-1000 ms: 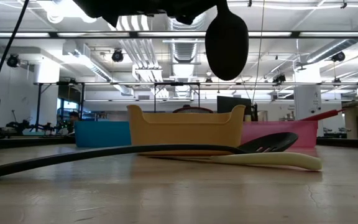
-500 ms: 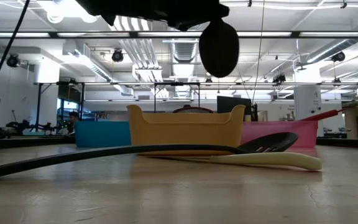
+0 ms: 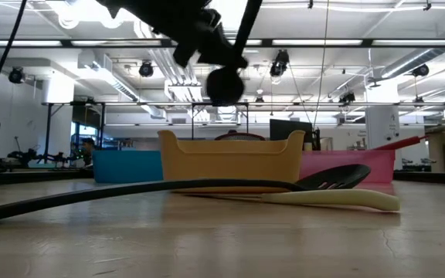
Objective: Pick & Place Kitchen Items
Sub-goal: Put the black serving spoon into the pink bin
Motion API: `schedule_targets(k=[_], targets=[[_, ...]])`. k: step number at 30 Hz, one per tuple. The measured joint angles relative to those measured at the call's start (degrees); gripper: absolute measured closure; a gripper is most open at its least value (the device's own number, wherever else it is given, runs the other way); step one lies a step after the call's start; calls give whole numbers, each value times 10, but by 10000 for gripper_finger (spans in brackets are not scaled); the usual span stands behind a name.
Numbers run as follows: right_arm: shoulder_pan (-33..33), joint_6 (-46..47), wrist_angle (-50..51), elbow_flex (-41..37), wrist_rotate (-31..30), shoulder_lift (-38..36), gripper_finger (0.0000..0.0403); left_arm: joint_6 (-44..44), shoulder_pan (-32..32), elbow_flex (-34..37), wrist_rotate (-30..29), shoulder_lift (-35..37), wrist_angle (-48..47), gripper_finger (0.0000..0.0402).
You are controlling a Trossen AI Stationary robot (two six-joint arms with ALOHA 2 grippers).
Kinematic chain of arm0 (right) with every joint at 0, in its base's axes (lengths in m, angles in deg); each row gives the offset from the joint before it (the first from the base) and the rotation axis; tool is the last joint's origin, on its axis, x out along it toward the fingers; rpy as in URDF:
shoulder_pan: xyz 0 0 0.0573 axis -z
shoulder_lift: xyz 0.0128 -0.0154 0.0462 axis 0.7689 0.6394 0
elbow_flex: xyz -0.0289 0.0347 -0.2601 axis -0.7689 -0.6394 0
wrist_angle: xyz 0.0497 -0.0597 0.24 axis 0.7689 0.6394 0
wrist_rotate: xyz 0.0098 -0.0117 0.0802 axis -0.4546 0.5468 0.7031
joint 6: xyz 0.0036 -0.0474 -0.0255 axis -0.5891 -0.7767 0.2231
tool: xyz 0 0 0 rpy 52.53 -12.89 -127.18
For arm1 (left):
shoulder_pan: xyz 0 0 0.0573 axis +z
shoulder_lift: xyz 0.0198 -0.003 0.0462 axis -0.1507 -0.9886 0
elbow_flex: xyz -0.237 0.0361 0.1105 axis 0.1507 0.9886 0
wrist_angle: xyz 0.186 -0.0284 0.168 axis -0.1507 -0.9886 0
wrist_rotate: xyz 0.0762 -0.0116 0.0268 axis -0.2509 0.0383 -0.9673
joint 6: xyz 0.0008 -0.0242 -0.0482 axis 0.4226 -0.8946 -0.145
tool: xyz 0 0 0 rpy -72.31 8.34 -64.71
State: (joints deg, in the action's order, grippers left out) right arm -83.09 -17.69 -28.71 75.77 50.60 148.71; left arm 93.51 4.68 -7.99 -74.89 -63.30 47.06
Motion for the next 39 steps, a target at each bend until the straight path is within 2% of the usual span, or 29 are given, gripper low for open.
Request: schedule_targets(k=[4,6,10,13,16,22,29,34,39], targets=[[-45,41,78,-2,-181,-12,296,64,-6,-4,-115,3,-40,380],[-51,71,92,-6,-242,-11,305,128,-13,-3,-156,0,-38,380],[-45,207,179,-20,-299,-10,319,209,-34,-1,-255,-1,-10,380],[-44,320,264,-27,-332,-16,319,235,-56,-1,-365,-2,10,380],[-36,345,267,-30,-333,-12,308,256,-76,-10,-433,-10,16,380],[9,300,281,5,-291,-2,271,311,-86,-54,-600,-47,6,380],[83,358,420,45,-215,-2,213,306,-84,-90,-603,-61,-20,380],[116,364,418,47,-150,-1,184,307,-74,-110,-604,-60,-19,380],[126,363,417,54,-126,-1,167,319,-60,-115,-598,-60,-20,380]])
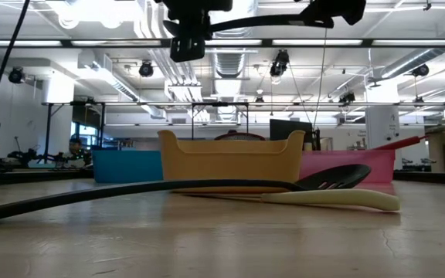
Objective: Pick & Place Kitchen Items
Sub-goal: Put the black serving spoon into the pink bin
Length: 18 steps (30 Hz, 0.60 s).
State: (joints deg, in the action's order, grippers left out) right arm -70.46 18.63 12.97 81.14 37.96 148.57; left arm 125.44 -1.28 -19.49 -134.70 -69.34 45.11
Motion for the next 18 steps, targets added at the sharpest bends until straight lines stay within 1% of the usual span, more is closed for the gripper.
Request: schedule_targets(k=[6,9,15,18], targets=[[16,3,-1,-2,13,0,156,3,9,-5,3,0,-1,380],[25,9,9,-9,15,2,158,5,8,-8,6,0,0,380],[39,8,9,-12,14,18,181,9,8,-9,9,0,0,380],[41,2,9,-11,15,27,206,10,8,-9,9,0,0,380]])
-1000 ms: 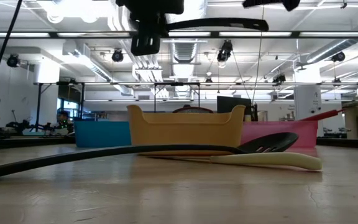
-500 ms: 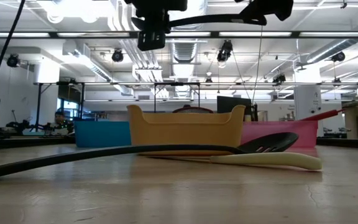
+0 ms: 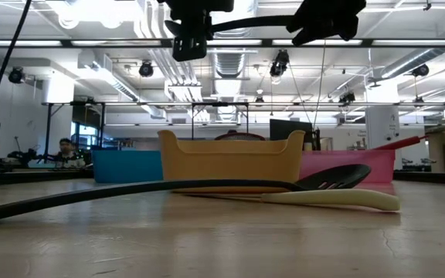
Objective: Pick & Place Kitchen Items
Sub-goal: Put the black serving spoon into the pink bin
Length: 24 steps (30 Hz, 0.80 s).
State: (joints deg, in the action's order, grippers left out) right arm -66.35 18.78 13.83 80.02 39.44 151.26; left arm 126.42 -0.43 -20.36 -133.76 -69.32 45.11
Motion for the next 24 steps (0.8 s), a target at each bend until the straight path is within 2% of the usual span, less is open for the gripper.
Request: schedule_targets(k=[2,6,12,20,24], targets=[[0,-6,-2,4,1,5,236,0,0,0,0,0,0,380],[2,-1,8,10,-8,11,322,0,-1,1,-19,0,-5,380],[2,-9,36,29,-8,8,320,-20,1,3,-14,2,-17,370],[0,-9,80,54,3,8,320,-7,0,3,16,9,-11,246],[-1,14,106,62,13,7,320,-4,0,3,21,21,-10,199]])
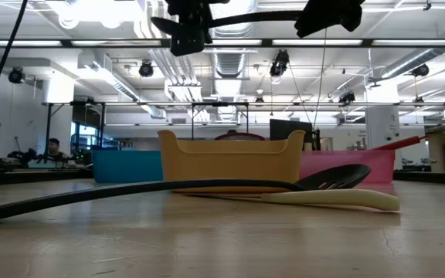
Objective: Pick & Place Kitchen Items
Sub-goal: Put the black serving spoon into the pink bin
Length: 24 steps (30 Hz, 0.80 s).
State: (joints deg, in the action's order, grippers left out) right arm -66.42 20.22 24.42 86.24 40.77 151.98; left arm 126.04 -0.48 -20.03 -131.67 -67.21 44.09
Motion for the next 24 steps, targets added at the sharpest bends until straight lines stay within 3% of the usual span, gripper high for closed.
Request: schedule_targets(k=[8,17,24], targets=[[7,49,79,4,-19,-8,320,1,0,0,10,22,-11,148],[48,135,259,32,-52,-32,321,-23,-4,12,37,56,-15,145],[101,144,375,68,-10,-32,321,-72,-3,29,44,113,-53,145]])
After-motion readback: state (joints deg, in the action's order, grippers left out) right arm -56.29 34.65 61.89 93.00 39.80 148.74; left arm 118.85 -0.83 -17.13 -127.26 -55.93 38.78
